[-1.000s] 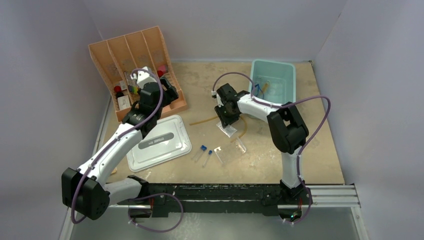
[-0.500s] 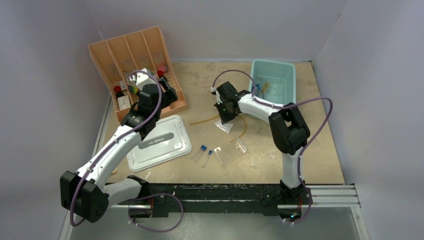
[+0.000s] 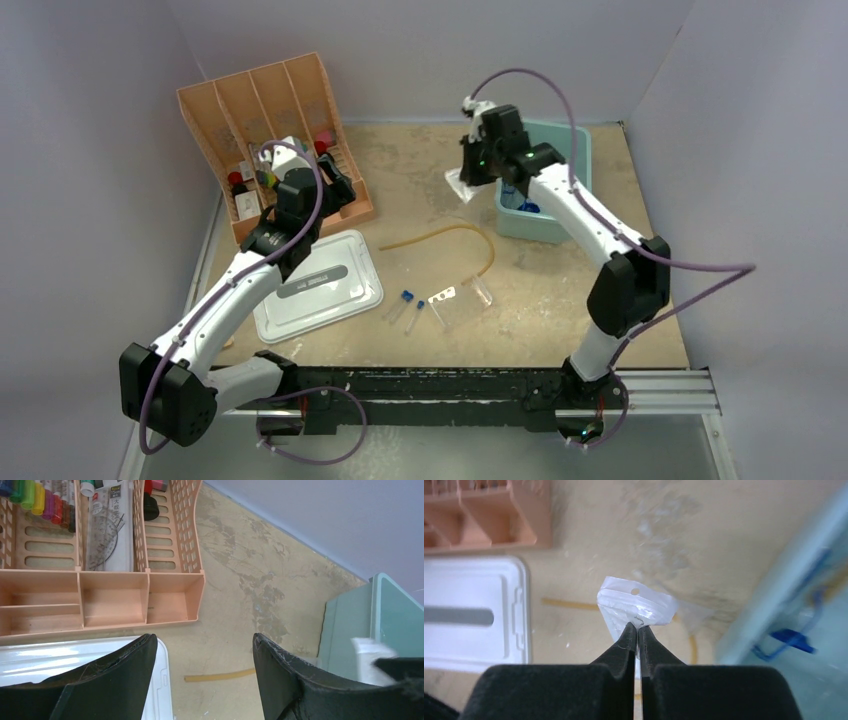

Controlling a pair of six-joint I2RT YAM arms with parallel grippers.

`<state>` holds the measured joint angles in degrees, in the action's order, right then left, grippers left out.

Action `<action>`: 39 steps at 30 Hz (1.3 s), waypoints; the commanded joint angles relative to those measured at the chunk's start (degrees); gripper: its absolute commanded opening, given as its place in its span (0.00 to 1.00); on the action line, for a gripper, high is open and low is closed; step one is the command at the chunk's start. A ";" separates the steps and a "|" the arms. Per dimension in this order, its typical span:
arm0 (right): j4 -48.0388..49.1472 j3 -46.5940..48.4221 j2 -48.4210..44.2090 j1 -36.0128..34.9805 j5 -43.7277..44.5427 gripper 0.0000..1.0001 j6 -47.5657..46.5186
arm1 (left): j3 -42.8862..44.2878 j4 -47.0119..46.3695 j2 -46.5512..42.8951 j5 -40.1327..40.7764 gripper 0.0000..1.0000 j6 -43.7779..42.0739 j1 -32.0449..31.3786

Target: Organize the chemistry lab equipment

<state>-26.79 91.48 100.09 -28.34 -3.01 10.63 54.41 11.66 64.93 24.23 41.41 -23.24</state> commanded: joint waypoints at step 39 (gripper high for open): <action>12.18 16.04 21.60 23.68 4.33 0.00 -5.85 | 3.98 -4.34 7.51 -3.32 0.69 0.98 0.48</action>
<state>-18.70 102.78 120.73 -4.80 3.95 9.15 55.22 10.22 71.72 20.71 41.43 -23.24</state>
